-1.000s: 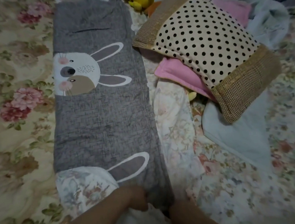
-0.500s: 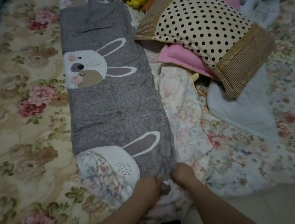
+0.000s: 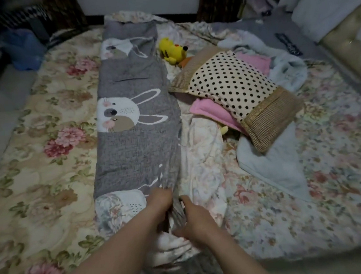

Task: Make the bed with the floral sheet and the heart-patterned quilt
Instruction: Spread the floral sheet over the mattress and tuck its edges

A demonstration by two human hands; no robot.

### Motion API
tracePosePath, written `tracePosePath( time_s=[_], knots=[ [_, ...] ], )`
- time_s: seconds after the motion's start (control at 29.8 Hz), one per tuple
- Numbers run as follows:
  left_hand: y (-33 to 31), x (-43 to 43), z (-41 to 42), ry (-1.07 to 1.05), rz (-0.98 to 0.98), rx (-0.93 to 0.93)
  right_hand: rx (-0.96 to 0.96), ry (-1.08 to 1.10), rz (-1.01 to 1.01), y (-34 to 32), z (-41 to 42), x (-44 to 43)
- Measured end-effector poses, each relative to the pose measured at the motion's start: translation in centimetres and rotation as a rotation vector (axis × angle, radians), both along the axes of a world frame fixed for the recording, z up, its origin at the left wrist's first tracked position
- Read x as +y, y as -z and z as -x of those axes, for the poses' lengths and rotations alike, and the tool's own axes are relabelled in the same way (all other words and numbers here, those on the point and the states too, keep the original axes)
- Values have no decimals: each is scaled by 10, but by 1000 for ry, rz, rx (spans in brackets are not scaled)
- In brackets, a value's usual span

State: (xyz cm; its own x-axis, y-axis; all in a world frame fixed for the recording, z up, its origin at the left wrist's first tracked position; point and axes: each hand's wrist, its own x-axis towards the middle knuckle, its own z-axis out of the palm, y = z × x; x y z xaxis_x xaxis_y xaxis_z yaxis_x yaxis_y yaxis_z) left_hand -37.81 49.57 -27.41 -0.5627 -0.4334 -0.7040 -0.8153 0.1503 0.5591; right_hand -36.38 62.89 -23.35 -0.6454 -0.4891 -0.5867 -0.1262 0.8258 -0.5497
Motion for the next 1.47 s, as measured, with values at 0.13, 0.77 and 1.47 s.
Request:
tracePosePath(
  time_s=[0.13,0.77,1.47],
  knots=[
    [-17,8,-3,-30,-6,32,-3,21,-182,-1,-28,5],
    [-92,-13,21,1433,805,222,259,385,119,-39,-73,16],
    [-97,-226,32,2121,1035,599,666,95,-43,-115,-95,-162]
  ],
)
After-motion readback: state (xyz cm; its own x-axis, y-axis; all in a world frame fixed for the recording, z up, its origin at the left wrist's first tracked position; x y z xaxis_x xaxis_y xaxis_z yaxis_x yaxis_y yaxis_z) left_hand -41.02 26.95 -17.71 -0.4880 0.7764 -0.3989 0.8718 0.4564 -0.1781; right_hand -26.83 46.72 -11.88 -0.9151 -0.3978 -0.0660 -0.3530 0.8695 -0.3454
